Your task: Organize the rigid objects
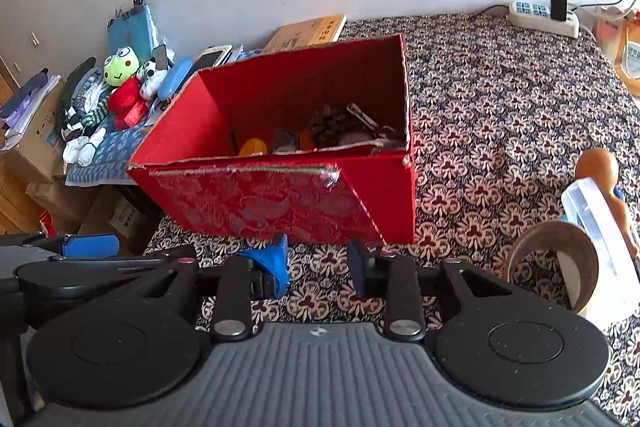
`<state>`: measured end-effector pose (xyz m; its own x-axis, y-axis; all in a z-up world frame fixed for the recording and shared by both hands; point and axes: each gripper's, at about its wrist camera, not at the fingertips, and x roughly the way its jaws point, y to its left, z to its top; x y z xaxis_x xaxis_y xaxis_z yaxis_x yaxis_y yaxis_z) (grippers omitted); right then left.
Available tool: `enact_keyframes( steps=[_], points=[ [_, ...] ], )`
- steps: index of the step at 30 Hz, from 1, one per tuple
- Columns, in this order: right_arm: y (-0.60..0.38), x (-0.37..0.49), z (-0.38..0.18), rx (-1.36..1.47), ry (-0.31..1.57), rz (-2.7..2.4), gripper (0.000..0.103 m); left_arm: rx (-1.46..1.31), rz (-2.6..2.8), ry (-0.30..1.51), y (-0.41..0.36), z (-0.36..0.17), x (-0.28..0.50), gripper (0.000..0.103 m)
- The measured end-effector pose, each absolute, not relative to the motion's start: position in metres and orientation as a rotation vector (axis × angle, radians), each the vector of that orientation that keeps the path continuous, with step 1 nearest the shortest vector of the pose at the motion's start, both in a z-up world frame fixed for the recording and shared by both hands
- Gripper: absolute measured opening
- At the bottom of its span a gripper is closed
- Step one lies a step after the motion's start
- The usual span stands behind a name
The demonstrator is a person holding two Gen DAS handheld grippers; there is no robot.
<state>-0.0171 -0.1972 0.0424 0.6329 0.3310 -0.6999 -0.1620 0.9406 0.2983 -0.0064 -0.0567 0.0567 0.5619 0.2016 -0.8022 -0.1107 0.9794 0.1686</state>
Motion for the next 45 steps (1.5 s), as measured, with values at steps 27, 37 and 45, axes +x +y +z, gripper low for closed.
enact_keyframes(
  steps=[27, 37, 45],
  points=[
    [-0.171, 0.034, 0.086, 0.259, 0.769, 0.23, 0.018, 0.133, 0.11, 0.9, -0.019, 0.097, 0.056, 0.073],
    [-0.163, 0.063, 0.078, 0.261, 0.745, 0.176, 0.019, 0.145, 0.081, 0.852, -0.008, 0.094, 0.094, 0.073],
    [-0.16, 0.085, 0.061, 0.253, 0.752, 0.147, 0.019, 0.16, 0.057, 0.852, -0.005, 0.076, 0.12, 0.073]
  ],
)
